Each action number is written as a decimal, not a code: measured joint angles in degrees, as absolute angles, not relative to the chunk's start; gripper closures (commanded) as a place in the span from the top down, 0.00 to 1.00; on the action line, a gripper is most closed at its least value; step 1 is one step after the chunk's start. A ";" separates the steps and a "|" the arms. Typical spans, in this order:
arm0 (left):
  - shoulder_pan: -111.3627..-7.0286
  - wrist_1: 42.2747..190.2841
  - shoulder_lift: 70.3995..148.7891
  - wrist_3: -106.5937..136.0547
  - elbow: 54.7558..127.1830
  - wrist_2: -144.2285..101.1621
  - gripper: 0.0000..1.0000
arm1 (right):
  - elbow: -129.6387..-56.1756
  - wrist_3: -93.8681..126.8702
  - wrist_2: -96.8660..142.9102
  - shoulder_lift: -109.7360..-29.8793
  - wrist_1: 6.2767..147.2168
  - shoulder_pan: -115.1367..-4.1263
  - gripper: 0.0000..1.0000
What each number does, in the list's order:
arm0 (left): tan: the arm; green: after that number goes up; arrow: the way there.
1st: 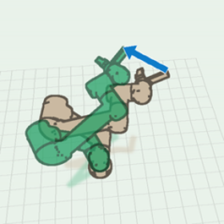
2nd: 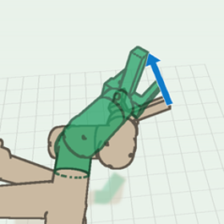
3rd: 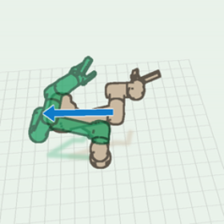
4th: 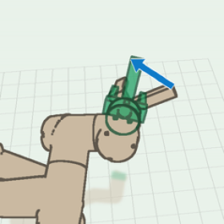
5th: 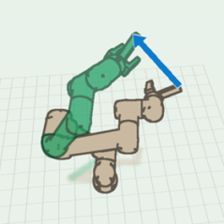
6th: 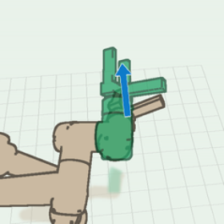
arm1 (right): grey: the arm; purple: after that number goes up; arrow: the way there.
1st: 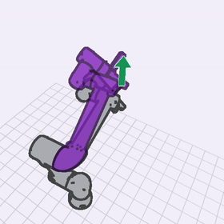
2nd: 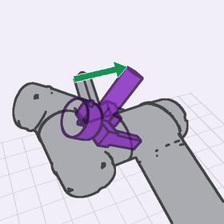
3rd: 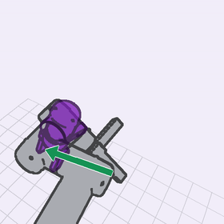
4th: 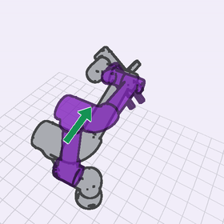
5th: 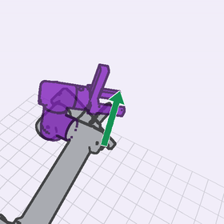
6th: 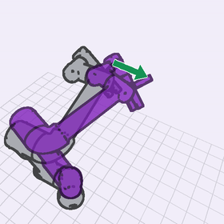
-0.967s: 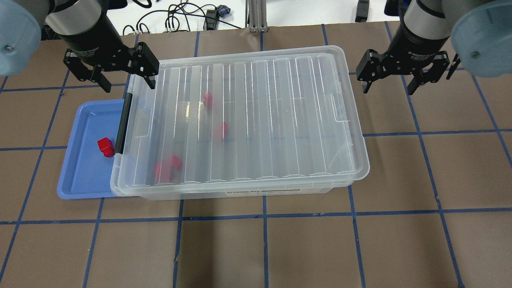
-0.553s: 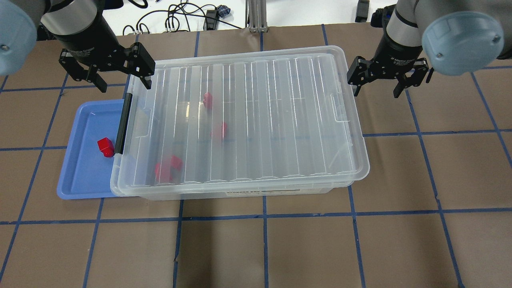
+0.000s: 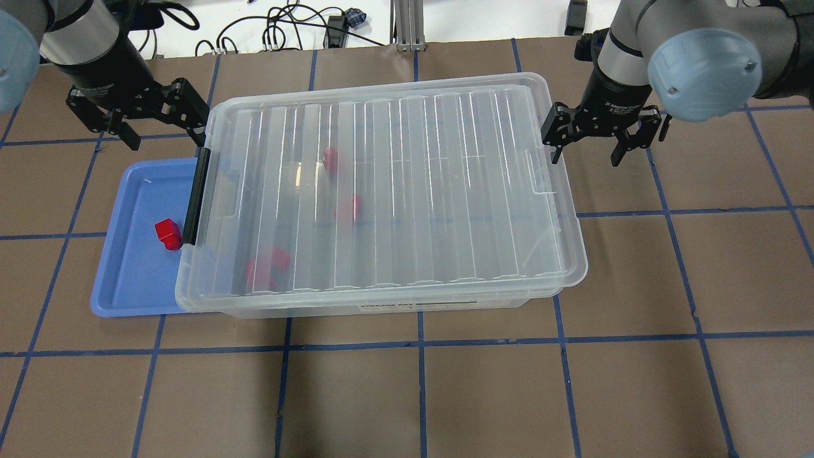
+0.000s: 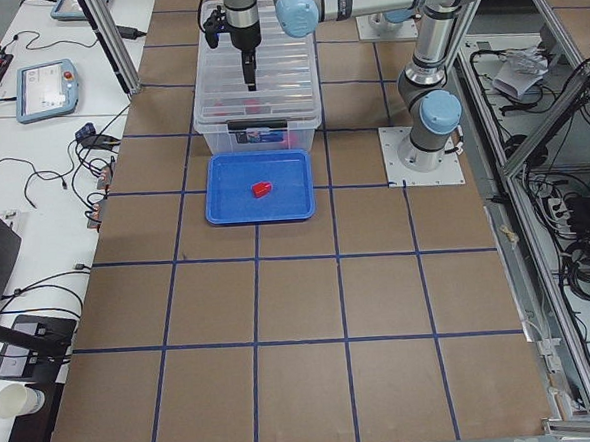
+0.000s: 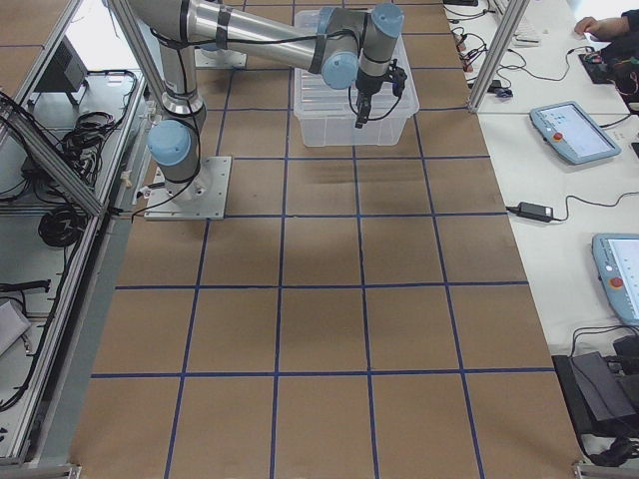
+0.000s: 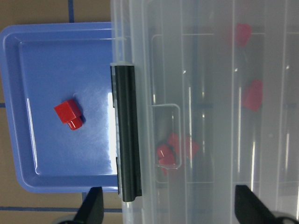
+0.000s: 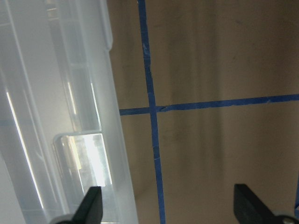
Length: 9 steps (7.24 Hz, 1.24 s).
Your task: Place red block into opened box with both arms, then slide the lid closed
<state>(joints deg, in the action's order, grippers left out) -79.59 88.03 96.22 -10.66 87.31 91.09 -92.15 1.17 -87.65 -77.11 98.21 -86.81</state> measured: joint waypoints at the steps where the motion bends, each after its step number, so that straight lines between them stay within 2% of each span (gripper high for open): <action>1: -77.62 87.04 97.36 -14.59 87.32 91.14 1.00 | -92.29 0.54 -86.85 -76.93 98.33 -86.83 1.00; 6: -70.31 74.03 105.79 -26.62 89.91 92.39 1.00 | -92.34 0.04 -87.03 -75.36 98.82 -86.59 1.00; 9: -66.72 65.74 108.53 -28.40 95.44 94.21 1.00 | -92.33 -0.18 -87.06 -75.30 98.71 -84.25 1.00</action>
